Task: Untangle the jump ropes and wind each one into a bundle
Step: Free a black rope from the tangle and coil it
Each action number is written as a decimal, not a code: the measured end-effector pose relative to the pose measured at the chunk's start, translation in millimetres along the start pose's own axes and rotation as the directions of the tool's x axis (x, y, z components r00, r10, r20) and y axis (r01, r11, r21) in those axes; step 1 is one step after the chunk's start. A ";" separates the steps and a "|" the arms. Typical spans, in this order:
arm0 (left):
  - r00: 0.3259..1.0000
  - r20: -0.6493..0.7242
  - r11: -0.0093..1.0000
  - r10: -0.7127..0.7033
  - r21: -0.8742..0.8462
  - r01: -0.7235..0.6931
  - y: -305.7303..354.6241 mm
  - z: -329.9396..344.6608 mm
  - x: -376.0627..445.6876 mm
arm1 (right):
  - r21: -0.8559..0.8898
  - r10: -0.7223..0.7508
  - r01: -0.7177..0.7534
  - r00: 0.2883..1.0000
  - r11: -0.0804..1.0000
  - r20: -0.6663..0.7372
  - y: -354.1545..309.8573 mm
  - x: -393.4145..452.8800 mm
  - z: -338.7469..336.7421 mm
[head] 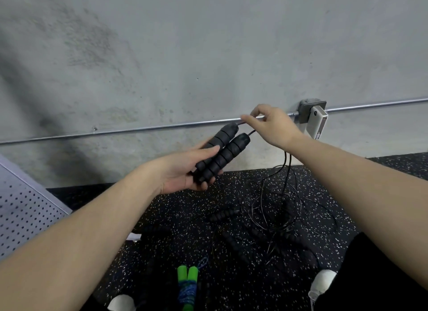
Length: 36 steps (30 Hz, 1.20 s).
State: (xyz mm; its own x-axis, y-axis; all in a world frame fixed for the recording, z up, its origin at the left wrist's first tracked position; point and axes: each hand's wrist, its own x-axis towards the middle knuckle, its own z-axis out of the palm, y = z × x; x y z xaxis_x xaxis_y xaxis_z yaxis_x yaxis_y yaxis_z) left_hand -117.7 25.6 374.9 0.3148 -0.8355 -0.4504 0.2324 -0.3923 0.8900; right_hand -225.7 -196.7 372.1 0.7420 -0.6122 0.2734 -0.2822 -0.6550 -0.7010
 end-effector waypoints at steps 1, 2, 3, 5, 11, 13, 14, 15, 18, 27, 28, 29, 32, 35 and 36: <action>0.998 -0.049 0.999 0.050 -0.013 -0.051 -1.3 -2.3 2.8 | 0.026 0.020 -0.020 1.000 0.999 0.005 0.5 0.9 3.2; 0.989 -0.106 0.994 0.101 -0.035 -0.105 -2.7 -4.0 5.7 | 0.055 0.043 -0.044 0.999 0.998 0.017 1.8 1.7 7.5; 0.975 -0.169 0.985 0.146 -0.069 -0.160 -4.2 -5.7 8.9 | 0.082 0.066 -0.068 0.997 0.994 0.030 2.5 1.2 11.1; 0.933 -0.297 0.951 0.204 -0.165 -0.261 -6.8 -10.6 15.8 | 0.122 0.100 -0.108 0.993 0.987 0.066 1.0 -1.2 16.0; 0.846 -0.508 0.876 0.163 -0.321 -0.361 -9.8 -12.8 36.6 | 0.299 0.026 -0.126 0.947 0.946 0.319 -24.6 -17.9 30.2; 0.844 -0.523 0.853 0.118 -0.382 -0.356 -7.7 -12.4 43.3 | 0.290 0.001 -0.136 0.906 0.947 0.423 -32.4 -27.0 37.7; 0.846 -0.521 0.846 0.115 -0.395 -0.358 -6.8 -12.0 45.5 | 0.261 -0.012 -0.115 0.898 0.959 0.439 -36.0 -30.8 39.9; 0.849 -0.513 0.840 0.125 -0.401 -0.366 -5.8 -11.3 46.2 | 0.224 -0.024 -0.082 0.901 0.971 0.433 -40.2 -33.9 40.2; 0.856 -0.483 0.834 0.186 -0.383 -0.398 -5.8 -5.2 50.7 | 0.157 -0.078 0.022 0.929 0.987 0.361 -49.0 -38.5 38.1; 0.830 -0.550 0.781 0.097 -0.475 -0.406 -1.7 12.4 68.4 | -0.126 -0.165 0.249 0.870 0.960 0.464 -48.8 -57.5 40.1; 0.828 -0.552 0.787 0.102 -0.464 -0.406 -2.1 12.5 68.7 | -0.103 -0.159 0.226 0.883 0.969 0.442 -47.1 -58.0 37.9; 0.823 -0.557 0.799 0.109 -0.444 -0.406 -1.7 13.2 68.2 | -0.052 -0.148 0.186 0.895 0.981 0.421 -44.8 -58.5 35.6; 0.818 -0.563 0.867 0.118 -0.343 -0.362 0.2 15.8 60.9 | 0.103 -0.095 0.059 0.913 0.993 0.397 -38.2 -59.0 25.7; 0.831 -0.537 0.920 0.145 -0.237 -0.314 0.8 15.1 51.3 | 0.116 -0.063 0.011 0.890 0.993 0.452 -32.3 -59.6 11.6; 0.842 -0.521 0.924 0.143 -0.235 -0.302 0.9 13.7 48.2 | 0.106 -0.061 0.009 0.867 0.994 0.494 -29.0 -59.5 6.0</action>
State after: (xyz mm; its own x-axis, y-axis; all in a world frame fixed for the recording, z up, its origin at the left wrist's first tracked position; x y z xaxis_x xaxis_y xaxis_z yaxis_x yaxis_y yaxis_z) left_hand -114.9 -20.3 355.0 0.7772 -0.5591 -0.2887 0.3355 -0.0199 0.9418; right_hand -257.9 -138.7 372.2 0.9611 -0.2724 -0.0456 -0.2091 -0.6101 -0.7643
